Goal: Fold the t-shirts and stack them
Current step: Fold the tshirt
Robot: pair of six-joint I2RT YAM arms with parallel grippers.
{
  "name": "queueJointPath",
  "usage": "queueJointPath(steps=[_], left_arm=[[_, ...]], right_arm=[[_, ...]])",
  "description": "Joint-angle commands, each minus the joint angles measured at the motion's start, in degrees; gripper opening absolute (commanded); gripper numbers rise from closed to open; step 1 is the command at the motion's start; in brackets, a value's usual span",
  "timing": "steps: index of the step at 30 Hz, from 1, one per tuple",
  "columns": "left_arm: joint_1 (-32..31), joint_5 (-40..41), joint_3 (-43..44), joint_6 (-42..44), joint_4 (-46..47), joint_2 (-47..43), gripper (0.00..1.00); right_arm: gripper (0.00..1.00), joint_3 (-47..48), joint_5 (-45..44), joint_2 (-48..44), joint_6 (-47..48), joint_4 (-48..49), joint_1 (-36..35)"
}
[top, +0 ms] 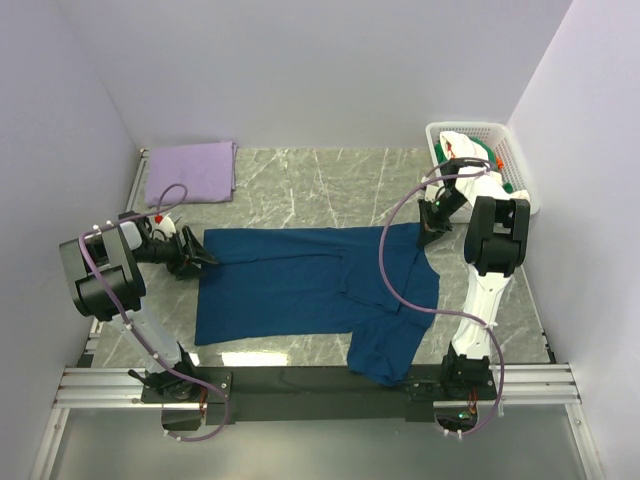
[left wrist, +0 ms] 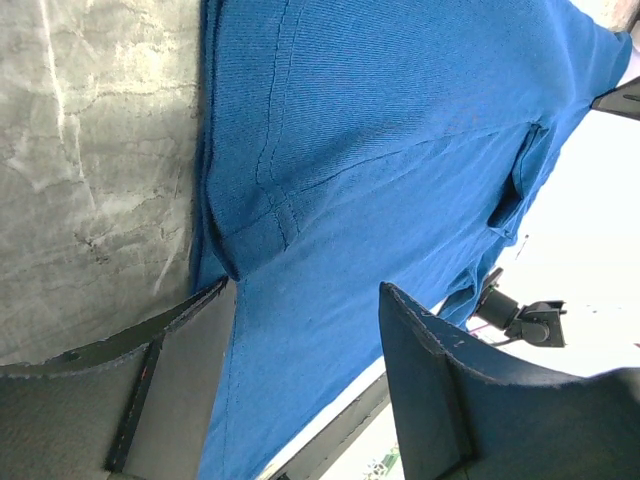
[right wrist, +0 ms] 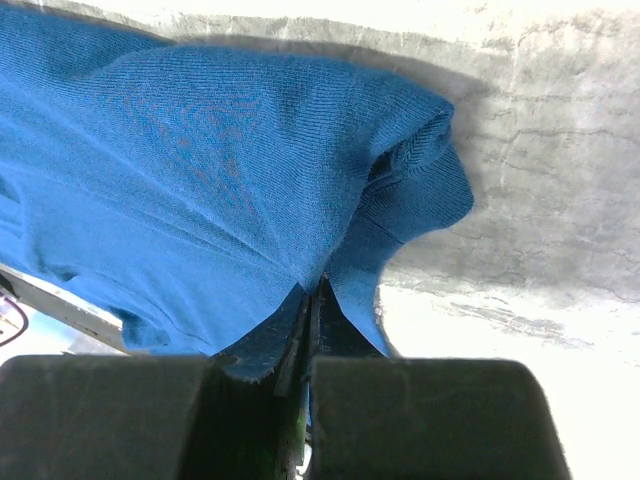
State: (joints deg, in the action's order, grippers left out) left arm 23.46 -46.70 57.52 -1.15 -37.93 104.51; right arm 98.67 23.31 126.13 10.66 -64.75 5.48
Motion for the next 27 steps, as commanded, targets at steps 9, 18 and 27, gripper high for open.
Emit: queueJointPath(steps=[9, 18, 27], left_arm=[[0.5, 0.6, 3.4, 9.0, 0.2, -5.0, 0.62], [-2.7, 7.2, 12.2, 7.0, 6.8, -4.3, 0.6], [-9.0, 5.7, 15.4, -0.5, 12.6, 1.7, 0.46]], right_arm=[[0.22, 3.4, -2.0, -3.9, 2.8, 1.1, -0.4], [0.38, 10.3, -3.5, -7.7, 4.5, 0.9, -2.0], [0.22, 9.4, -1.9, -4.6, 2.5, 4.5, -7.7]])
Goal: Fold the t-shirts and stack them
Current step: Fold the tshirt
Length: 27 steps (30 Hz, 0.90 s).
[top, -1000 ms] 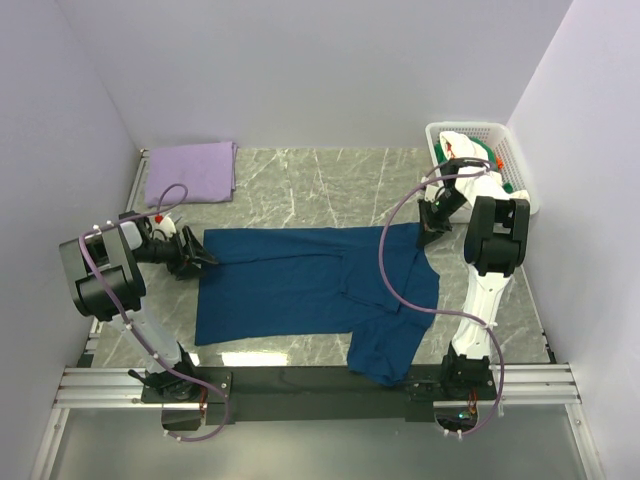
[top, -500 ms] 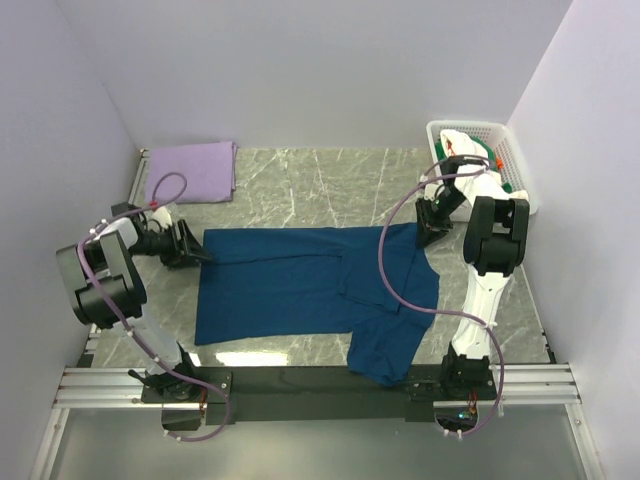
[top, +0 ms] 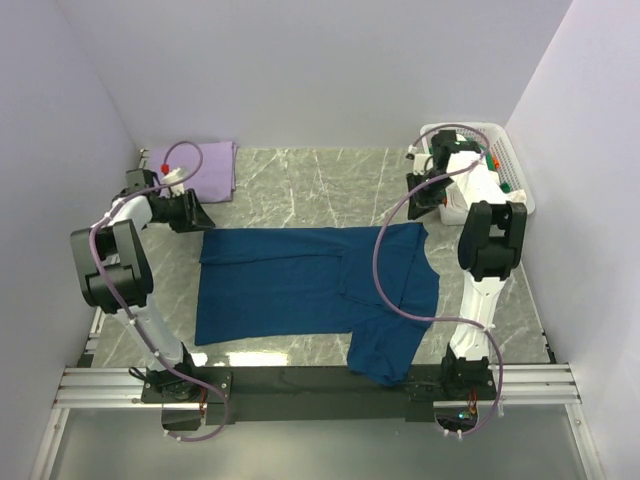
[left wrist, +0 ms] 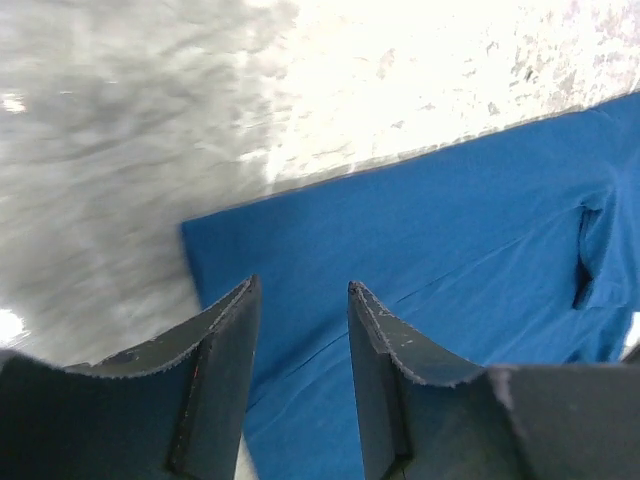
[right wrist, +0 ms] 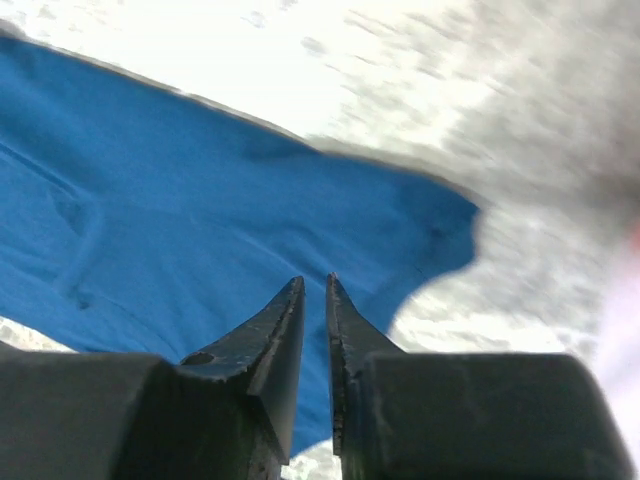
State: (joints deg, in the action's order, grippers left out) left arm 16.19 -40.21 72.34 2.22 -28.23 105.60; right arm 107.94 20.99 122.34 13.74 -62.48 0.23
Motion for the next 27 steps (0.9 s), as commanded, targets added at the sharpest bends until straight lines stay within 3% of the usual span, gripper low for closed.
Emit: queueJointPath(steps=[1, 6, 15, 21, 27], left_arm=[[-2.1, -0.7, 0.0, -4.4, 3.4, 0.6, 0.46], [-4.9, 1.2, -3.5, -6.3, 5.8, 1.4, 0.46], [-4.8, 11.4, -5.2, -6.5, 5.6, 4.3, 0.43], [-3.5, 15.2, 0.0, -5.3, 4.3, 7.5, 0.41], [-3.7, 14.3, 9.6, -4.2, 2.3, 13.5, 0.43]], right_arm=[[0.21, -0.6, 0.1, -0.6, -0.7, 3.6, -2.9], [0.2, -6.1, -4.5, 0.4, -1.8, 7.7, -4.3], [0.19, -13.5, -19.4, -0.2, -2.8, 16.4, -5.1], [0.2, -9.5, -20.2, 1.9, -2.6, 15.8, -8.0], [0.2, 2.6, -23.1, 9.6, -2.8, 14.3, -8.6]])
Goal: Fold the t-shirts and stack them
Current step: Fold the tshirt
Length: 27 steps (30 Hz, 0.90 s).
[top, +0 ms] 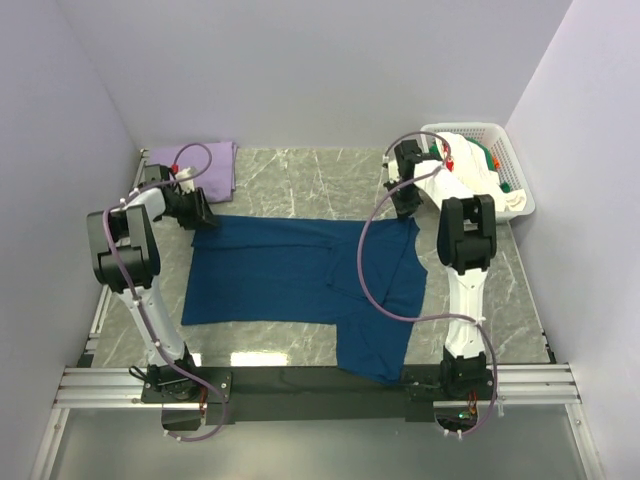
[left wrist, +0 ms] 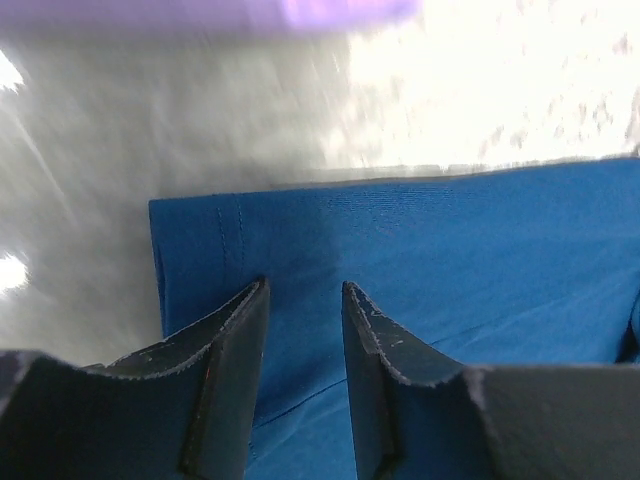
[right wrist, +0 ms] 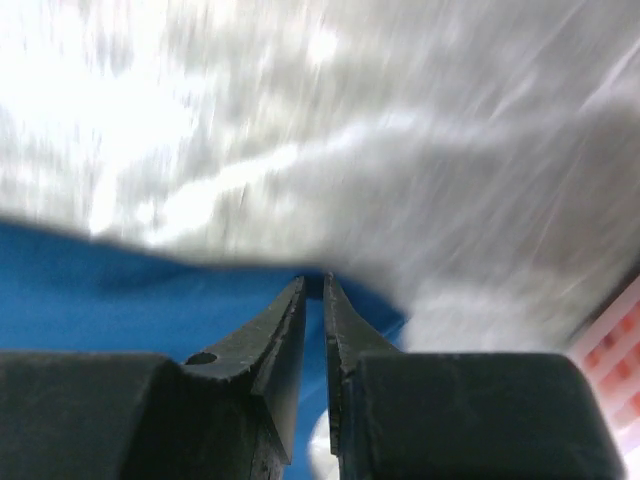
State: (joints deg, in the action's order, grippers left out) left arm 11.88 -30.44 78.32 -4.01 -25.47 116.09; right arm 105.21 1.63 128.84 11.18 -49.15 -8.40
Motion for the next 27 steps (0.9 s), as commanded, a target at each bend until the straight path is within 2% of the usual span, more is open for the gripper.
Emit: queueJointPath(steps=[1, 8, 11, 15, 16, 20, 23, 27], left_arm=[[0.6, 4.5, 5.8, 2.2, -0.7, 4.5, 0.43], [0.6, 3.5, 11.5, 0.2, -0.3, 8.8, 0.44], [0.6, 2.1, 11.7, -0.3, -0.5, 9.1, 0.46], [0.7, -0.3, 8.4, 0.2, 0.9, 5.4, 0.5], [0.7, -0.7, 6.9, 0.3, 2.0, 3.4, 0.52], [0.6, -4.0, 3.3, 0.6, 4.0, -1.8, 0.55], [0.5, -4.7, 1.2, 1.2, 4.6, -5.4, 0.57], [0.5, -4.6, 0.5, 1.8, 3.8, -7.5, 0.58]], right_arm=[[0.2, 8.9, -3.9, 4.0, -0.4, 0.5, 0.0], [0.2, 21.7, -7.8, 12.4, 1.1, 0.1, 0.0], [0.2, 24.8, -7.8, 12.8, 1.4, -0.6, 0.0], [0.28, 17.5, -2.2, 3.6, 1.0, 1.1, 0.1], [0.29, 13.2, 1.2, 1.2, 0.9, 1.2, -0.1], [0.29, 7.7, 8.5, -8.4, 0.4, -2.2, -0.2], [0.28, 4.0, 11.0, -10.2, -0.1, -5.6, -0.4], [0.2, 0.0, 9.4, -8.6, -0.2, -6.8, -0.7]])
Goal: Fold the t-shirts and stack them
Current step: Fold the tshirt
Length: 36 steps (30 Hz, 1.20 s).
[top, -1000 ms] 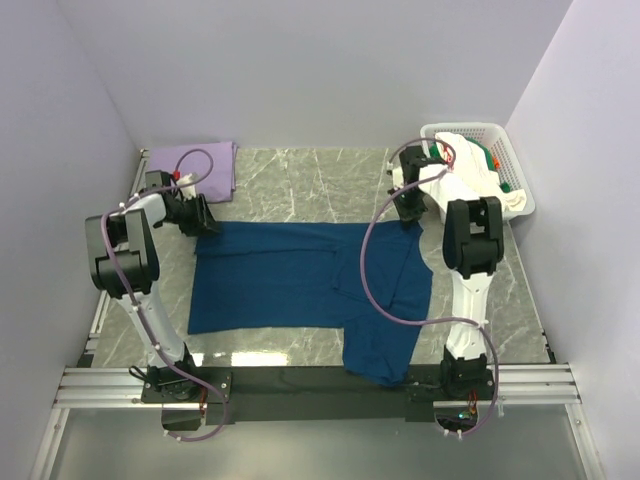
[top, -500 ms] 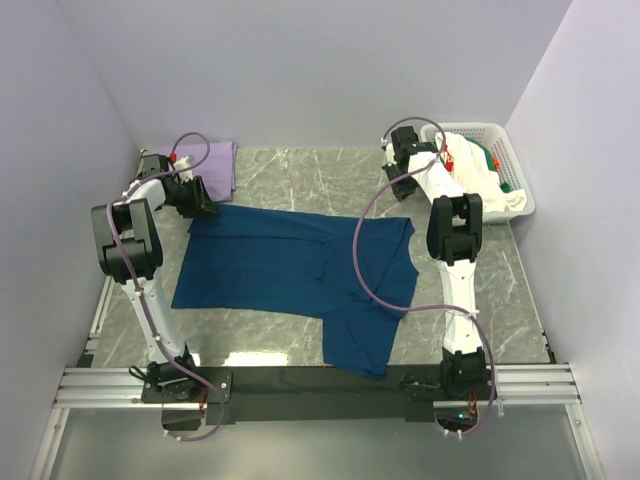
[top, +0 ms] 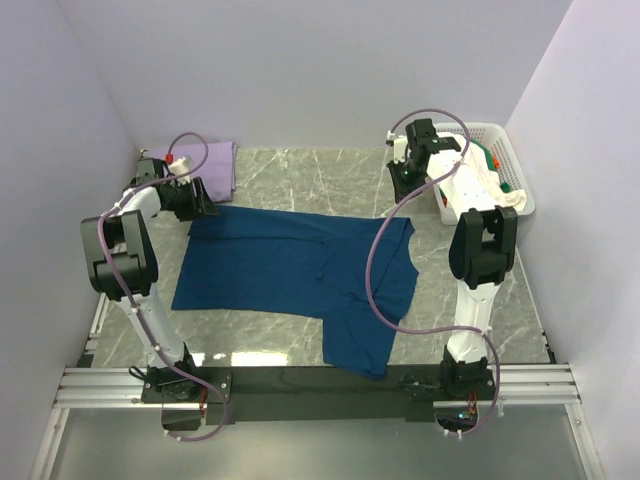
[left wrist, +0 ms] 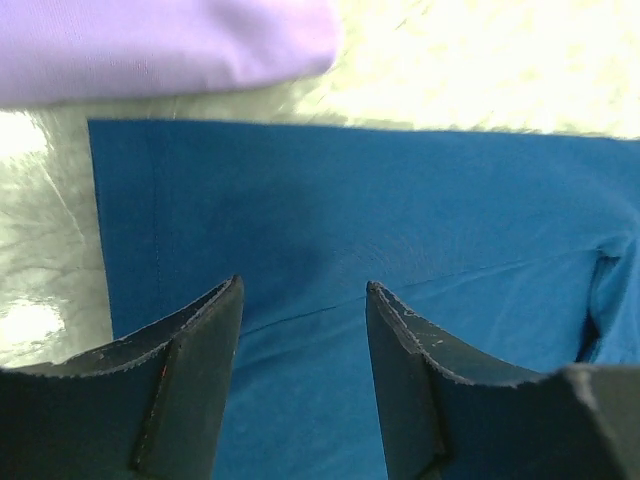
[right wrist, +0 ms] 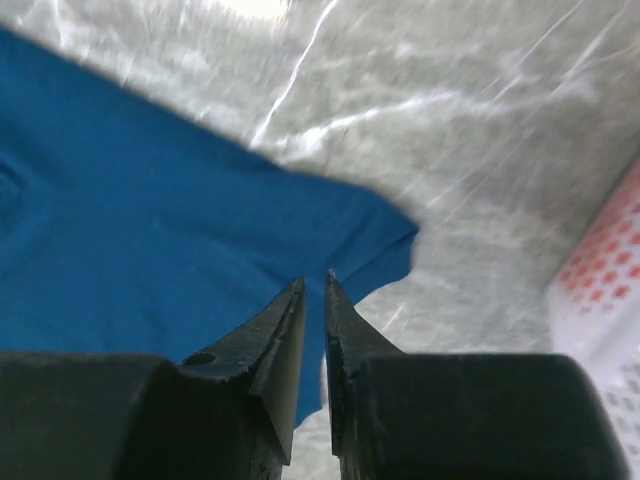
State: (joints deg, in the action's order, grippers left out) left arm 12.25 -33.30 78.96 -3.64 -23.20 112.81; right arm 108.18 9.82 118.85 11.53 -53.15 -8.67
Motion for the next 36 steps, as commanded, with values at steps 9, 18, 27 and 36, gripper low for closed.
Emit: queueJointPath(steps=[9, 18, 27, 36], left_arm=[[0.1, -1.4, -2.1, 2.3, 1.4, -5.7, 0.59], [0.1, -1.0, -3.0, 2.2, 1.8, -4.3, 0.59], [0.2, -0.6, -3.8, 3.0, 1.4, -3.7, 0.6], [0.1, -0.5, -2.1, 2.7, 1.8, 2.5, 0.54]], right_arm=[[0.15, -1.1, -1.6, 9.6, 1.2, -5.5, -1.0], [0.13, 5.6, -11.4, 16.8, 3.1, -6.5, -1.5], [0.14, 23.8, -17.6, 26.0, 5.7, -10.1, -1.4], [0.16, 20.6, -22.8, 25.4, 6.5, 0.1, -1.6]])
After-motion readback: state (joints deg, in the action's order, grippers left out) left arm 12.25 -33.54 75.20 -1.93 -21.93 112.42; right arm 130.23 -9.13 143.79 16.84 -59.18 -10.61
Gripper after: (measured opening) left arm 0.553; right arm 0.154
